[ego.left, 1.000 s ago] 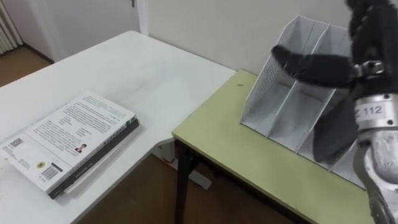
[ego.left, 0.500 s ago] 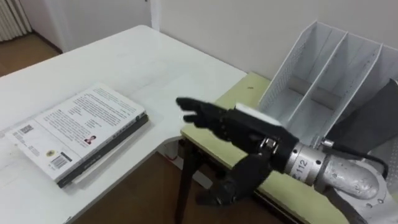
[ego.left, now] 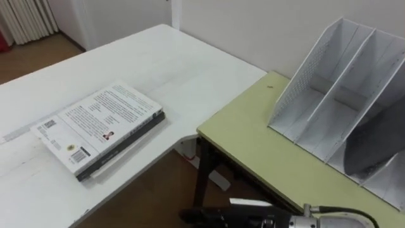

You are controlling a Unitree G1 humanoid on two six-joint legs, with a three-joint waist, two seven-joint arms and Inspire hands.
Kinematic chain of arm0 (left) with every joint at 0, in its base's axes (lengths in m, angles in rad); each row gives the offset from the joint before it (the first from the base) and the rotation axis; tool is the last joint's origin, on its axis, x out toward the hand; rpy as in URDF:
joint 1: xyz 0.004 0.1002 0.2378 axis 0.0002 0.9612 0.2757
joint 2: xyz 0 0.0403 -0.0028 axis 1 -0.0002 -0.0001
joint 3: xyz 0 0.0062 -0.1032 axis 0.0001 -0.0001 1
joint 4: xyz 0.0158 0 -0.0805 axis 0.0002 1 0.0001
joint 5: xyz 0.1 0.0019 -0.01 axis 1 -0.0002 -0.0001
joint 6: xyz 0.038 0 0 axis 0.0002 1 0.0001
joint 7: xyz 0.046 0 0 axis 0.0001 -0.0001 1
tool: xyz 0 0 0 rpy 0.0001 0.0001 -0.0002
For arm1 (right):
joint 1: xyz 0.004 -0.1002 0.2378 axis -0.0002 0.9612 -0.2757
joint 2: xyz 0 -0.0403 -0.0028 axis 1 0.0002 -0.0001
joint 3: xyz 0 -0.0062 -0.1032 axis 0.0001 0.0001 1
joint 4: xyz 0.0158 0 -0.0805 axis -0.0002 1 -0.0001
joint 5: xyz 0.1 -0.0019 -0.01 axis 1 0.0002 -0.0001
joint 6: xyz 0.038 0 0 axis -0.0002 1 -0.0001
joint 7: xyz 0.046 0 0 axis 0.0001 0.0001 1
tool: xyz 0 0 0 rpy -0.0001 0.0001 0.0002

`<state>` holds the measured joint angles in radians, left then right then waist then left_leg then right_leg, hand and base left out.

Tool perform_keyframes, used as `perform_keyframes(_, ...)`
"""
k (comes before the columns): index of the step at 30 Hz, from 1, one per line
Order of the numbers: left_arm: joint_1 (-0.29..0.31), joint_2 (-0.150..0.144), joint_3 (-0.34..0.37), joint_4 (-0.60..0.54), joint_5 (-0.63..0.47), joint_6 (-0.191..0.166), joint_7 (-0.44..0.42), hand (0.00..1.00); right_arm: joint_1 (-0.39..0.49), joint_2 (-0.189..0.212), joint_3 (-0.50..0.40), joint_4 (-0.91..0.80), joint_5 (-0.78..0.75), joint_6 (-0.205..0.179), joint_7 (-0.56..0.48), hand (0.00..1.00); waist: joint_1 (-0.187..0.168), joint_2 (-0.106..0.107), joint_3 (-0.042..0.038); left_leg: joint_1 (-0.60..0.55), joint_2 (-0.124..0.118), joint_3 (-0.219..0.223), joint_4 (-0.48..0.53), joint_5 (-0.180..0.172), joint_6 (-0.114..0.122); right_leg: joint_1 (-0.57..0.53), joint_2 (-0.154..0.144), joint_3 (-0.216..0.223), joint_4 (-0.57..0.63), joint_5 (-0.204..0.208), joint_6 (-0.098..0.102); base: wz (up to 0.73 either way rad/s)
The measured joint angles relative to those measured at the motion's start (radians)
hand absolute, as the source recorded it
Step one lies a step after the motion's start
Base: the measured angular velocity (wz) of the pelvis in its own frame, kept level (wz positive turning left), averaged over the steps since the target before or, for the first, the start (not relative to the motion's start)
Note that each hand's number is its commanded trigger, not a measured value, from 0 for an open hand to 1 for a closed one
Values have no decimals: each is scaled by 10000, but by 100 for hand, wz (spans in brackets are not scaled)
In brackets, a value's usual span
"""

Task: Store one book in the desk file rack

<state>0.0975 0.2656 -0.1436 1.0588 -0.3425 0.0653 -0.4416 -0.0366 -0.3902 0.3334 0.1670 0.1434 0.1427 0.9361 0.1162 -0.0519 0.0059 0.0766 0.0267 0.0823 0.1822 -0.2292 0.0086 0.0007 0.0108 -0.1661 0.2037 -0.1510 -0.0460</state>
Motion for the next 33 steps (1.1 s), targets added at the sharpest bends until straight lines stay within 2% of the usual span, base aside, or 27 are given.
perform_keyframes(1,-13,-6,-6,1,10,-2,20,0,105,173,18,647,-190,-27,-122,0,1,-65,-44,28,1,-4,21,0,1,18,-2,13,-2,0,1,0)
perform_keyframes(3,-9,-16,-28,25,4,-15,36,0,281,361,17,1580,-625,-26,-333,0,4,-101,-64,36,1,-7,24,0,1,39,-23,-7,0,-1,7,2)
perform_keyframes(5,-12,-61,23,212,8,-35,125,0,450,470,-61,2485,-913,-45,-618,0,2,-83,-53,48,6,-24,19,0,5,91,-53,-15,-18,-1,25,2)
perform_keyframes(7,71,-213,249,288,-3,-94,307,0,913,656,-592,3471,-1357,-137,-1074,0,-35,-15,-39,105,-16,-29,-13,-13,27,192,-86,-15,-29,-25,79,6)
perform_keyframes(9,87,-235,244,285,-1,-124,446,0,1096,788,-877,4215,-1536,-186,-1491,0,-71,12,-22,108,-21,-31,-45,-15,33,179,-94,-22,-12,-28,83,2)
perform_keyframes(14,160,-298,249,384,19,-392,974,0,1271,1090,-1105,6589,-1484,-675,-2848,0,-121,152,-43,220,-39,-42,-76,-16,30,385,-39,-74,-174,-5,58,3)
perform_keyframes(16,357,-356,347,444,13,-539,1277,0,1328,1292,-1621,7687,-1408,-999,-3360,0,-279,292,-51,190,-40,-103,-77,-12,25,387,-51,-144,-185,-4,48,8)
perform_keyframes(19,538,-537,641,444,52,-682,1591,0,1368,1556,-2242,8574,-981,-1324,-4008,0,-369,406,-57,193,-53,-145,-105,-10,26,357,-52,-132,-195,-18,58,1)
perform_keyframes(22,722,-564,726,472,270,-778,1908,0,1359,1717,-2551,9337,-483,-1581,-4556,0,-593,429,-39,280,-76,-252,-59,-5,24,541,-57,-179,-287,-38,77,9)
perform_keyframes(23,718,-604,991,586,459,-788,1946,0,1352,1817,-2845,9634,-488,-1664,-4795,0,-627,433,-27,412,-78,-263,-94,-6,25,677,-51,-194,-363,-36,83,9)
perform_keyframes(27,802,-640,1480,680,714,-764,2062,0,1396,1956,-3180,9988,-351,-1664,-5342,0,-662,441,-31,562,-82,-257,-149,-8,24,755,-64,-241,-382,-93,102,0)
perform_keyframes(33,971,-938,2187,699,804,-562,2346,0,1377,2159,-3557,10448,-260,-1632,-6148,0,-814,480,-51,543,-98,-315,-161,-13,25,799,-54,-254,-388,-122,131,7)
